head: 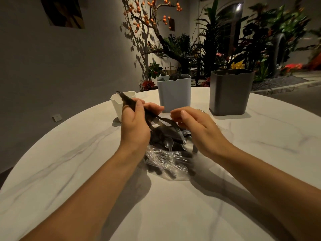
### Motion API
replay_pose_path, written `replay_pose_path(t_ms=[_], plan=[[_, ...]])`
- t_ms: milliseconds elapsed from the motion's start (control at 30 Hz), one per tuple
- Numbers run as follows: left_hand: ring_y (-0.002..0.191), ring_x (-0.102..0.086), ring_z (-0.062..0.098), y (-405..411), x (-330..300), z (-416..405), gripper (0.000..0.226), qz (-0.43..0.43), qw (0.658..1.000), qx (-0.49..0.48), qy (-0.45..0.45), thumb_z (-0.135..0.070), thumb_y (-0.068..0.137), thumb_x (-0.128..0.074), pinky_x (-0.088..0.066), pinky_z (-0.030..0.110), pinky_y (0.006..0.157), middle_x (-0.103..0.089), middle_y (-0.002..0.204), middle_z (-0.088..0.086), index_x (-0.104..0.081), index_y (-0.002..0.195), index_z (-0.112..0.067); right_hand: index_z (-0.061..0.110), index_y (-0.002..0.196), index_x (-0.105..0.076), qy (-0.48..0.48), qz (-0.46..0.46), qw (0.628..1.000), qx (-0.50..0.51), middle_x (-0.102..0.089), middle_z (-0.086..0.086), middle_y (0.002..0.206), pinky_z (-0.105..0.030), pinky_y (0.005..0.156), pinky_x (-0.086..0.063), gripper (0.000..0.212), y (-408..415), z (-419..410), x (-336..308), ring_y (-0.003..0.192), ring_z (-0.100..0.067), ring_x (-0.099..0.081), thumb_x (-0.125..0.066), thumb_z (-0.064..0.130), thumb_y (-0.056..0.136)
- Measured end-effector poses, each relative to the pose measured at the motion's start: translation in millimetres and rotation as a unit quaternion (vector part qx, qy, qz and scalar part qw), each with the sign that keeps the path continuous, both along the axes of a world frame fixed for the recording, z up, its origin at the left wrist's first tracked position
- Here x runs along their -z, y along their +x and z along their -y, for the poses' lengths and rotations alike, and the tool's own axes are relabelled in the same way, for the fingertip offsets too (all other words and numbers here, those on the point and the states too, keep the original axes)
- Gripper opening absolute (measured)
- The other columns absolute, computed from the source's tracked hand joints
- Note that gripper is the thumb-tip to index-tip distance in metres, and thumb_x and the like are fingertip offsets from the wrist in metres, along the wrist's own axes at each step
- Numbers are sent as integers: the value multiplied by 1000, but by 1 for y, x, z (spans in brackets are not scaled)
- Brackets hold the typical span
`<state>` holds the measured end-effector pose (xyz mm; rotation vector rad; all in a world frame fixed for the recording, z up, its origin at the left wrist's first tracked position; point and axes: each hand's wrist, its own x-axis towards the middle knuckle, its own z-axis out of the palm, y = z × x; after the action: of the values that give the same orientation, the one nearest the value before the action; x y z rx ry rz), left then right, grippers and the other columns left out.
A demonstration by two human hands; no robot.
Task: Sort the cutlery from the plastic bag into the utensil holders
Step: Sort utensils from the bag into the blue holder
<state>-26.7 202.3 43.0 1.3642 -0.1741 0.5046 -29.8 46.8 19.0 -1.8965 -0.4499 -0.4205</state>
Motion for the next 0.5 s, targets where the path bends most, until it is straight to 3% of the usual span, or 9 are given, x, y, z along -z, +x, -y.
replay_pose_path(t_ms=[67, 200, 267, 367, 433, 500], plan=[[97, -72, 29, 3, -3, -3, 27, -17, 997, 23, -66, -22, 110, -32, -54, 47, 100, -71, 87, 11, -53, 95, -16, 26, 119, -64, -20, -36, 999, -12, -66, 8, 108, -19, 83, -52, 33, -4, -1, -1, 104, -7, -60, -33, 33, 108], [89, -73, 28, 6, -6, -5, 24, -38, 981, 74, -175, -19, 110, -31, -56, 47, 96, -70, 85, 14, -50, 99, -11, 15, 112, -64, -26, -72, 996, -43, -66, -7, 103, -42, 96, -51, 39, -7, -2, 2, 100, -21, -60, -34, 37, 107], [88, -73, 27, 5, -5, -5, 23, -49, 971, 97, -215, -19, 110, -31, -56, 46, 95, -71, 86, 16, -50, 102, -10, 19, 107, -66, 10, -110, 992, -64, -68, -8, 102, -49, 99, -50, 39, -8, -4, 1, 103, -27, -62, -33, 40, 106], [91, -74, 27, 5, -7, -6, 23, -67, 962, 96, -246, -20, 110, -33, -54, 47, 99, -72, 92, 18, -52, 106, -9, 22, 102, -67, 100, -189, 973, -89, -73, -3, 95, -34, 84, -60, 41, -7, -7, -3, 93, -21, -70, -32, 44, 105], [88, -74, 26, 4, -6, -4, 22, -75, 960, 91, -254, -19, 110, -34, -54, 47, 99, -72, 88, 15, -53, 106, -9, 20, 103, -66, 101, -220, 967, -83, -74, -3, 93, -25, 72, -60, 44, -5, -8, -3, 84, -18, -72, -32, 48, 104], [84, -74, 25, 3, -5, -2, 20, -77, 958, 97, -258, -19, 110, -34, -56, 46, 96, -71, 81, 12, -50, 113, -7, 18, 106, -66, 76, -227, 967, -90, -73, -7, 95, -27, 78, -61, 45, -3, -6, -3, 83, -19, -73, -32, 48, 104]])
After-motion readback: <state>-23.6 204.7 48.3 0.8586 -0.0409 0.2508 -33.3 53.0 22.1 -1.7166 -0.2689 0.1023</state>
